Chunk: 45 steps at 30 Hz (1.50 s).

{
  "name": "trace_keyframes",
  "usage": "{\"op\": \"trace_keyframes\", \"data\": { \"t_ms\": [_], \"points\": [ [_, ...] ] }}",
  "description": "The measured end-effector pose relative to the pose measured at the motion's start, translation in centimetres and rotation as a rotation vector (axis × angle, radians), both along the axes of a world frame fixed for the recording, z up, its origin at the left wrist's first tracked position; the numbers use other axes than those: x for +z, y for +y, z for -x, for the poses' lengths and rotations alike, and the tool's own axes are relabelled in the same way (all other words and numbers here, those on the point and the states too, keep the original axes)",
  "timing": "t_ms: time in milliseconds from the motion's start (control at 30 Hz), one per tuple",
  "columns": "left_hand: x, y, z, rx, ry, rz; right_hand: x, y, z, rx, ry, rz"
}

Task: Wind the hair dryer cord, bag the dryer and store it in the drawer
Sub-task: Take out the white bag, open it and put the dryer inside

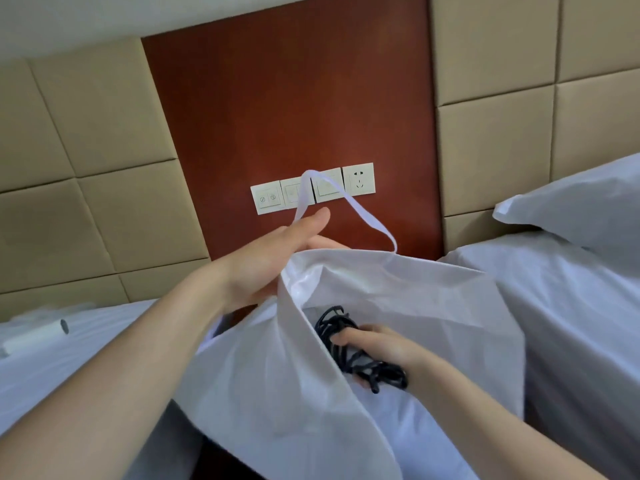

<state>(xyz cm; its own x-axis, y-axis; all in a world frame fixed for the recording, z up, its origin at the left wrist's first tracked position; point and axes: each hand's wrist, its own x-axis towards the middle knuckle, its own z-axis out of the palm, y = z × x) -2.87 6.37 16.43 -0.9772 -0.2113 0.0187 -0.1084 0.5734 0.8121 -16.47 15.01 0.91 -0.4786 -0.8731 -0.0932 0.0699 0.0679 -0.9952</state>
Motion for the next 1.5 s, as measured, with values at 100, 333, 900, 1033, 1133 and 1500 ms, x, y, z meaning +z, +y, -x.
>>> {"op": "trace_keyframes", "data": {
  "t_ms": [100, 333, 900, 1033, 1133, 1500],
  "points": [
    [0.3, 0.0, -0.9, -0.08, -0.059, -0.007, -0.3, -1.5, 0.5, -0.209, -0.037, -0.018],
    [1.2, -1.8, -2.1, -0.028, 0.124, -0.118, -1.8, -3.3, 2.1, -0.505, -0.212, 0.092],
    [0.7, -2.9, -2.4, -0.197, 0.147, -0.088, -2.3, -12.5, 0.4, -0.388, -0.452, 0.125],
    [0.3, -4.5, -2.8, -0.195, 0.162, -0.11, -2.4, -14.0, 0.8, -0.325, -0.257, -0.035],
    [0.0, -5.5, -2.8, -0.152, 0.189, -0.076, -2.8, -14.2, 1.2, -0.267, -0.092, -0.121],
    [-0.8, -4.7, -3.7, -0.107, 0.158, 0.008, 0.2, -7.7, -1.5, -0.01, 0.532, -0.333]
  ]
}}
